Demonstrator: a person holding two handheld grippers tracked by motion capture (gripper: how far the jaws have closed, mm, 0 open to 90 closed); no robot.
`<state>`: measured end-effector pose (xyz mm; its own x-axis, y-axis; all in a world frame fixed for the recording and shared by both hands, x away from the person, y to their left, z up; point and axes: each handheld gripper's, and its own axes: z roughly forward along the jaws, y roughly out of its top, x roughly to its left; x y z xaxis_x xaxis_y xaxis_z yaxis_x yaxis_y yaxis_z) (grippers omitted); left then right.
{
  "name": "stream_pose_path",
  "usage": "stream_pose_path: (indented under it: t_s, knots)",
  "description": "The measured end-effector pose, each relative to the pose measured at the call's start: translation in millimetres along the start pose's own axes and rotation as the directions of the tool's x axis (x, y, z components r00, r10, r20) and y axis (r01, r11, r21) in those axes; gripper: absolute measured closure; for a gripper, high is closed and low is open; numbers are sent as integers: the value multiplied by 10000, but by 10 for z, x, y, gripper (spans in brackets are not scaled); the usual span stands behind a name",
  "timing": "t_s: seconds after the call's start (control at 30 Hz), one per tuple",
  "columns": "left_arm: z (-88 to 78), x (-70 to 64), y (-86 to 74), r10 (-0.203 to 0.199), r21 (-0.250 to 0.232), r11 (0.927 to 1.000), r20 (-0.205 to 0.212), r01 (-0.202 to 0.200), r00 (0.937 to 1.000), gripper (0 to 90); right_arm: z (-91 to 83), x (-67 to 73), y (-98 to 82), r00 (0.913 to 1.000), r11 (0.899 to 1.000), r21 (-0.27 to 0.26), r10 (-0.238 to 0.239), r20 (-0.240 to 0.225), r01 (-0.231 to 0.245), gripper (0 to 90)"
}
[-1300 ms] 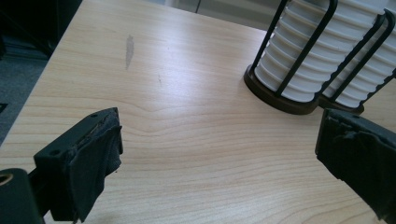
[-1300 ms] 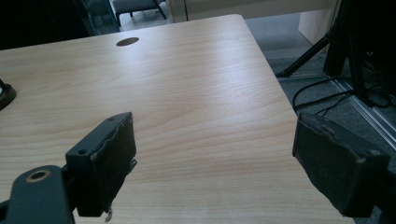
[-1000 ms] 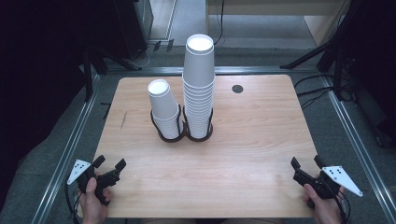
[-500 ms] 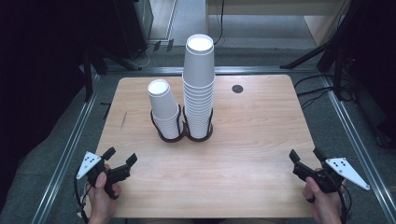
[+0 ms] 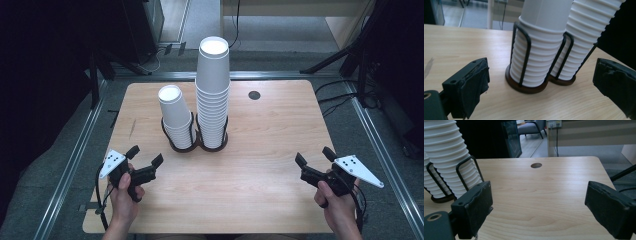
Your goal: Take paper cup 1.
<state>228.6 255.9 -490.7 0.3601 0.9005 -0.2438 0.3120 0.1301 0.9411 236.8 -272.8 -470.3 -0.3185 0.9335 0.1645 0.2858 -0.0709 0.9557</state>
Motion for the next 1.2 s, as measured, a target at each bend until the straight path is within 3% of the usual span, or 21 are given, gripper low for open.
stream_pose_path:
  t_s: [0.67,1.0,1.2]
  knots:
    - [485,-562,274,691,64,9976,626,-696,9957,7,270,428,576,9958,9983,-305,-513,-760,491,50]
    - [659,-740,353,919,146,9955,841,-934,9922,7,398,636,755,9903,9973,-362,-684,-1208,645,35]
    - [729,-792,419,891,39,9960,686,-896,9937,7,496,782,843,9860,9960,-387,-856,-1428,808,35]
